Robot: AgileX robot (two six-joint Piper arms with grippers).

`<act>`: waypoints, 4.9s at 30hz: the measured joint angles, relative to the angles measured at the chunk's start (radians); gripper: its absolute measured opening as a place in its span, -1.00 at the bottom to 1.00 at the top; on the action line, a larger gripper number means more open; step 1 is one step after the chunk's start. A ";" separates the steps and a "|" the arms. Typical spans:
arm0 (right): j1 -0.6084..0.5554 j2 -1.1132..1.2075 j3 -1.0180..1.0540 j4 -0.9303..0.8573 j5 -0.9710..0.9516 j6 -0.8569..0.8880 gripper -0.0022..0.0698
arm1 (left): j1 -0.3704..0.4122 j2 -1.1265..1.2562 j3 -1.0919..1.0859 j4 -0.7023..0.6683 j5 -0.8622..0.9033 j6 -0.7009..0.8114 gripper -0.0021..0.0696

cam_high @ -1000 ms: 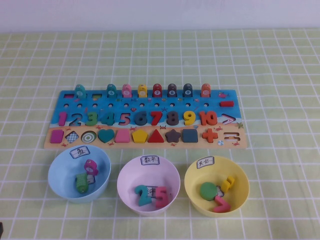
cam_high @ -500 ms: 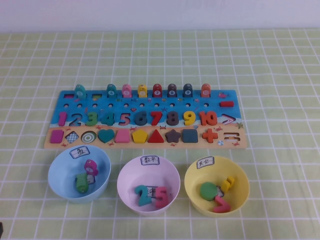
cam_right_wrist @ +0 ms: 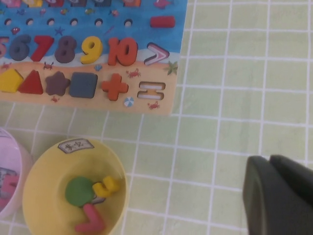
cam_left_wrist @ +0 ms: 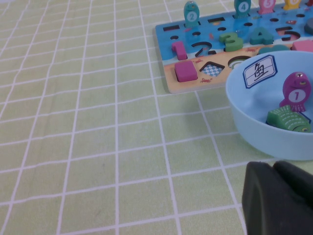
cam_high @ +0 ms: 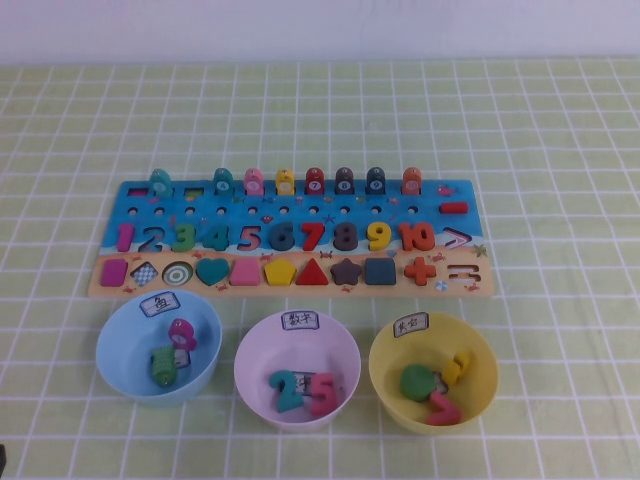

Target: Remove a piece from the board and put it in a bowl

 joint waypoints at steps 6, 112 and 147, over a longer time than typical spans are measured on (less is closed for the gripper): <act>0.026 0.064 -0.099 -0.056 0.022 -0.001 -0.99 | 0.000 0.000 0.000 0.000 0.000 0.000 -0.96; 0.397 1.412 -1.374 -0.360 0.139 0.222 0.14 | 0.000 0.000 0.000 0.012 0.000 0.000 -0.96; 0.397 1.366 -1.605 -0.330 0.395 0.131 -0.30 | 0.000 0.000 0.000 0.012 0.000 0.000 -0.96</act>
